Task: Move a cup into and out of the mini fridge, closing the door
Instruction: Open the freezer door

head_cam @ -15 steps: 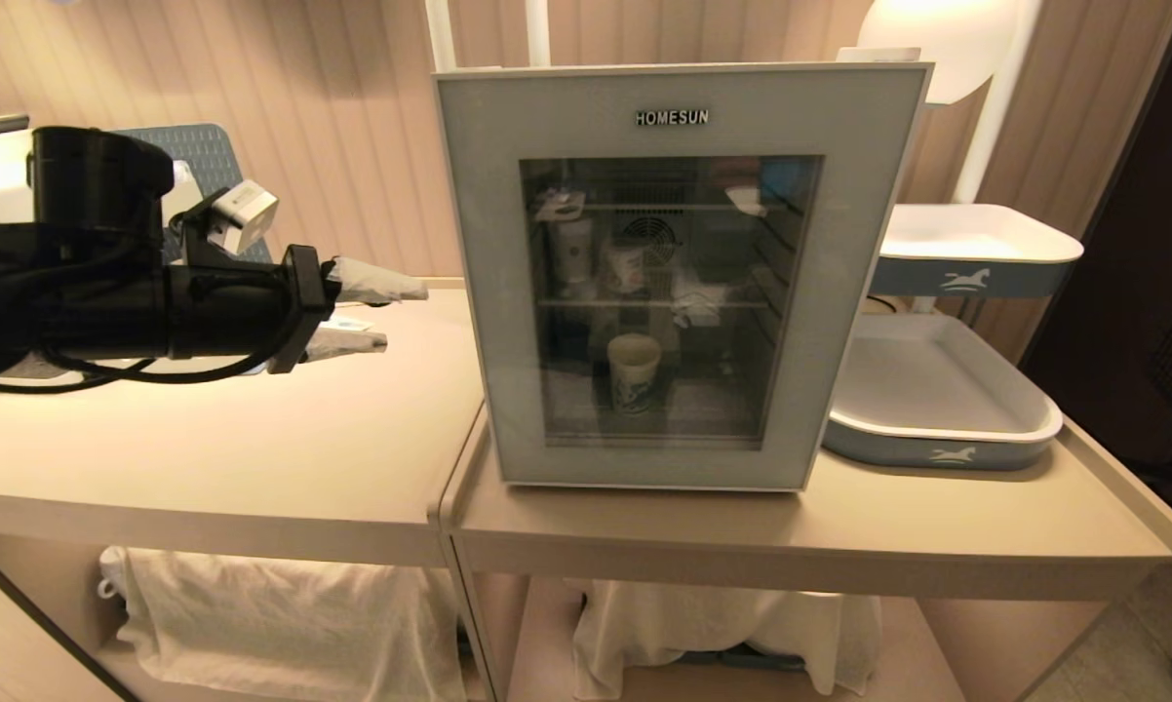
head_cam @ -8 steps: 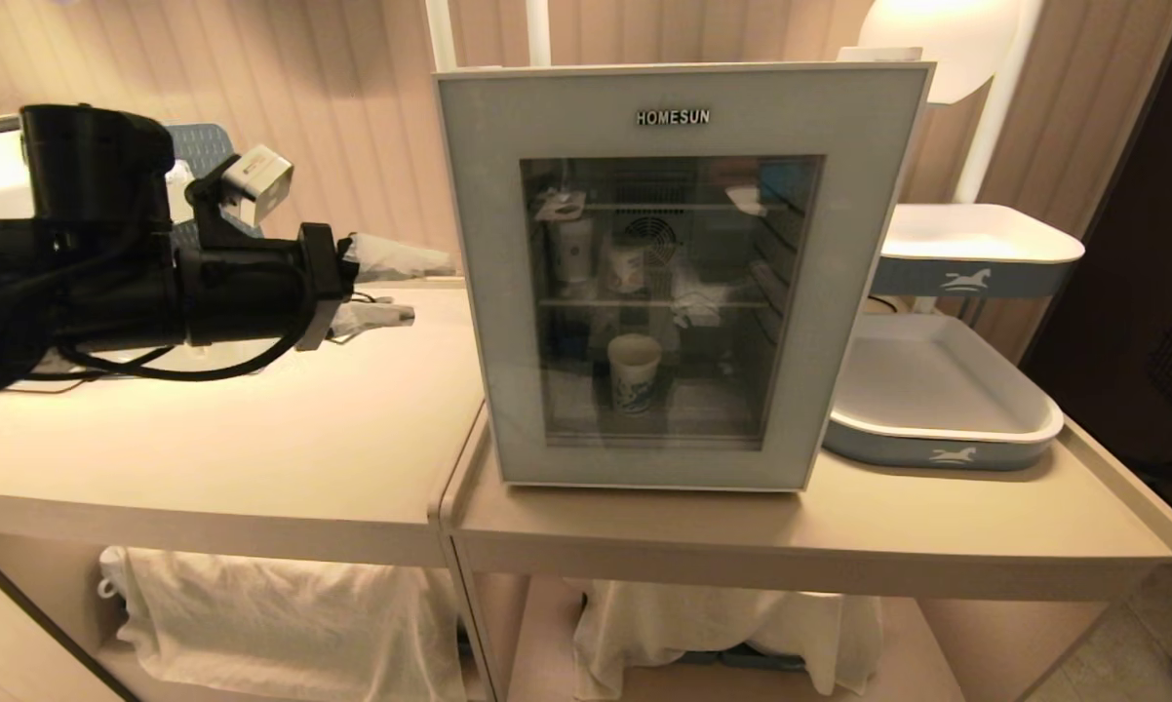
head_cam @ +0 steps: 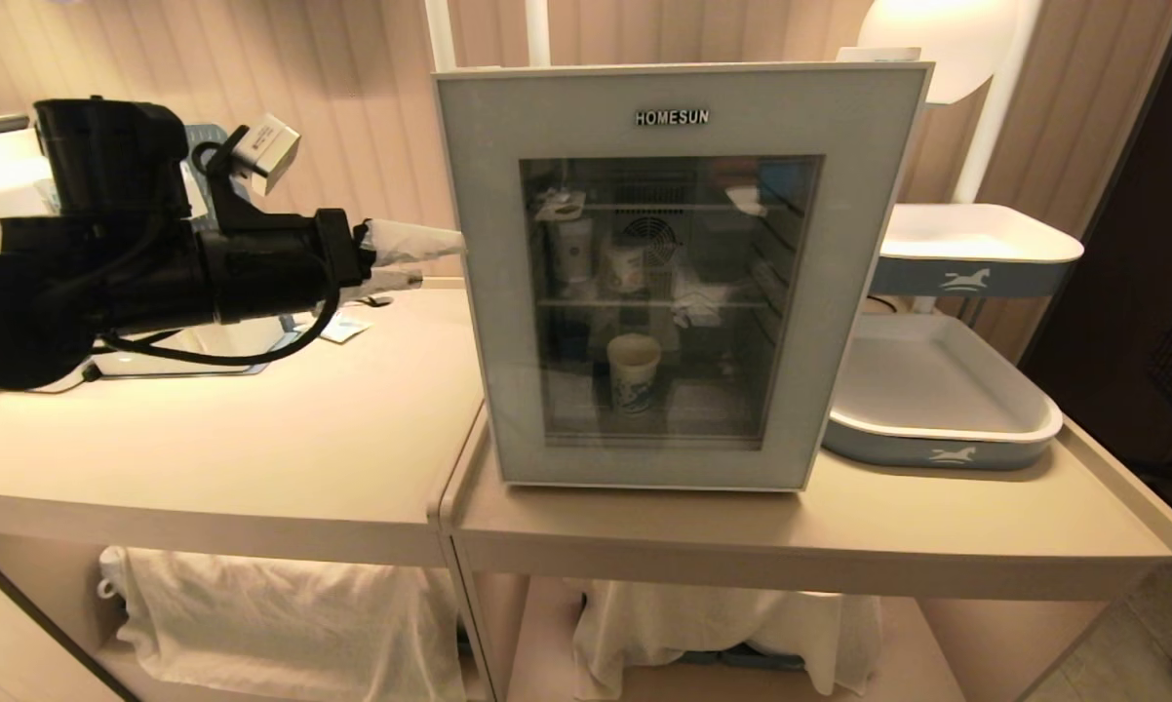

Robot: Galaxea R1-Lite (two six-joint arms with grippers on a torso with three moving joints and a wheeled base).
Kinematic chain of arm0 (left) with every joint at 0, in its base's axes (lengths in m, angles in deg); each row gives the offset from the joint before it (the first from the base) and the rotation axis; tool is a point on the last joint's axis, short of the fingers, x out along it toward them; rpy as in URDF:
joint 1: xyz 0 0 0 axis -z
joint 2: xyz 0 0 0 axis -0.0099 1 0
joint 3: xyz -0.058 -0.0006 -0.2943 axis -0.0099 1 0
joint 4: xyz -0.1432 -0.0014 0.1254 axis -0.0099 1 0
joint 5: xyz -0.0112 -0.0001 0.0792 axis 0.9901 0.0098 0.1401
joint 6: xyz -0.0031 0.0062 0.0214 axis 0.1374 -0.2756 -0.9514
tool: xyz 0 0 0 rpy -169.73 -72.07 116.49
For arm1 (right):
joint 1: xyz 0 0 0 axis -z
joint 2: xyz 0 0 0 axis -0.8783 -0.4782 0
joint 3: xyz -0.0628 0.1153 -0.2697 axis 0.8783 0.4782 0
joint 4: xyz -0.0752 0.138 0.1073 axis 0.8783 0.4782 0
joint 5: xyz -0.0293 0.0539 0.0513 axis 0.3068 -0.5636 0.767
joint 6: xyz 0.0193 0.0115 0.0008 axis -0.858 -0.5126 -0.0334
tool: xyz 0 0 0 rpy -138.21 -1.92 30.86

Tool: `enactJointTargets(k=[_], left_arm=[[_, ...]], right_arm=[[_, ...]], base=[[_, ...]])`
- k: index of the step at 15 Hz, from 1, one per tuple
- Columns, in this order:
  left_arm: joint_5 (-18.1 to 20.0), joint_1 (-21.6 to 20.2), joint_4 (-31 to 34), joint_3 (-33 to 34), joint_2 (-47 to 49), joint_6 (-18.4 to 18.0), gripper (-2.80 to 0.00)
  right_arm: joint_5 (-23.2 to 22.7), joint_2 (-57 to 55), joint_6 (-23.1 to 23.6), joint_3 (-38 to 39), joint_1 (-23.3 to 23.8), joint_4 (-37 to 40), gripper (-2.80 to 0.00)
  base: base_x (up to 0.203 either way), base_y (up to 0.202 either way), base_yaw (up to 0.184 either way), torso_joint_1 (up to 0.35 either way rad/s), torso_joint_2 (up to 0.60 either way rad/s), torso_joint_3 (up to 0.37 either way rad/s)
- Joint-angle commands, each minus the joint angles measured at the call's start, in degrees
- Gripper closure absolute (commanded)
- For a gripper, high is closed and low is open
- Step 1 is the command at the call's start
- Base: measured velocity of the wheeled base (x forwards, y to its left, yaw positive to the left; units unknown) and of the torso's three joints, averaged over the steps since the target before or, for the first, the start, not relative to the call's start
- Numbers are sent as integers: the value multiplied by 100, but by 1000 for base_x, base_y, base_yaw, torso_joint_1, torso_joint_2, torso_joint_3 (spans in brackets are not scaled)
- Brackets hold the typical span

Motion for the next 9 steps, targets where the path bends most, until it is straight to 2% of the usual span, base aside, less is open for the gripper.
enactJointTargets(k=[1, 3, 5, 8, 9], left_arm=[[24, -86, -11, -136, 182, -167, -280], [33, -228, 78, -331, 320, -624, -280], [38, -264, 80, -351, 367, -702, -280], [45, -335, 113, -365, 527, -1108, -280], [38, -335, 136, -320, 565, -1140, -280]], right_arm=[[0, -7, 2, -1, -2, -1, 0], [0, 0, 5, -3, -2, -1, 0], [0, -7, 5, 2, -2, -1, 0], [0, -7, 5, -2, -2, -1, 0], [0, -7, 5, 2, -2, -1, 0]], base=[[0, 0, 0, 0, 0, 0], [0, 0, 0, 0, 0, 0], [0, 0, 0, 0, 0, 0], [0, 0, 0, 0, 0, 0], [0, 0, 0, 0, 0, 0]])
